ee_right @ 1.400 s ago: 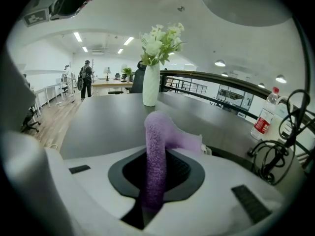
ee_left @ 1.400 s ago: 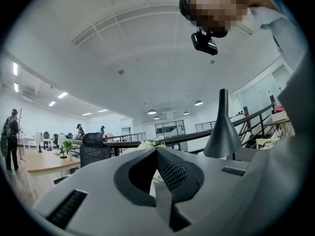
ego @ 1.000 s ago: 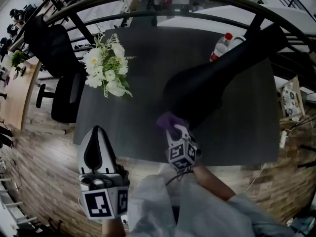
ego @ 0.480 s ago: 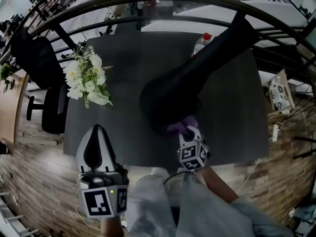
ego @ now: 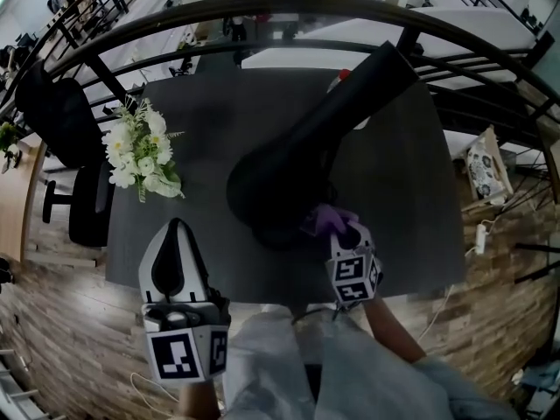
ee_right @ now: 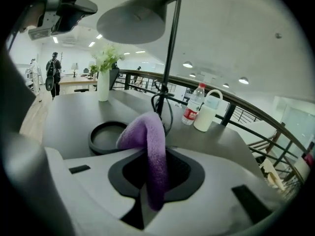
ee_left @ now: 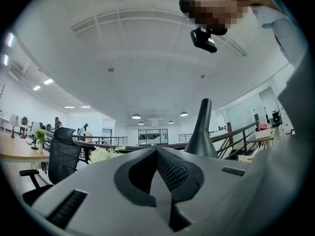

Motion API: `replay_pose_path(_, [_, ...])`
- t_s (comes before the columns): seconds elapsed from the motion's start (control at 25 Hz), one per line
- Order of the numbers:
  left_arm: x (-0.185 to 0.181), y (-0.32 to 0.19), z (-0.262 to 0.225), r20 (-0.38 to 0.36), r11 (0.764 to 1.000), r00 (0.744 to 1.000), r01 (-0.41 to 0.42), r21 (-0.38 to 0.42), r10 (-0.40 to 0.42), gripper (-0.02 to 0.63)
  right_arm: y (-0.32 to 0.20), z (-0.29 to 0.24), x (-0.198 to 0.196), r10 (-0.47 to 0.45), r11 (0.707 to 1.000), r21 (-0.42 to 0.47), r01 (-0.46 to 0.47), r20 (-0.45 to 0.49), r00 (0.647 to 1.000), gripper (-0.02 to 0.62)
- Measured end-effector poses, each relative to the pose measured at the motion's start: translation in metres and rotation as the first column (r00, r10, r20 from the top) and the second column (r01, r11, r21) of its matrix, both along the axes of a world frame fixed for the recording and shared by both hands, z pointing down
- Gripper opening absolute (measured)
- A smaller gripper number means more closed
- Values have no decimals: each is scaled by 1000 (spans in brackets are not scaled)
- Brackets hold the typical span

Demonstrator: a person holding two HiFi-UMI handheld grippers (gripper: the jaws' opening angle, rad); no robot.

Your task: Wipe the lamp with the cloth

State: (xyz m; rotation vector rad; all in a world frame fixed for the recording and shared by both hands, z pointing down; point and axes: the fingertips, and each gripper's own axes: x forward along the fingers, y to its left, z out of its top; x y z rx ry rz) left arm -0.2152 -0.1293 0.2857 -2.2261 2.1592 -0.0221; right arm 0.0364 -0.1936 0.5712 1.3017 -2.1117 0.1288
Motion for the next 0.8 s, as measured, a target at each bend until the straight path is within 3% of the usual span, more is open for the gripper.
replay_pose_path(0.32, [26, -13, -10, -5, 998, 999, -51, 37, 52, 5, -13, -80, 24, 70, 989, 119, -83, 106, 992, 54])
replay_pose_path(0.8, [45, -26, -23, -8, 995, 996, -83, 62, 84, 5, -21, -187, 31, 37, 946, 305, -112, 241, 970, 52])
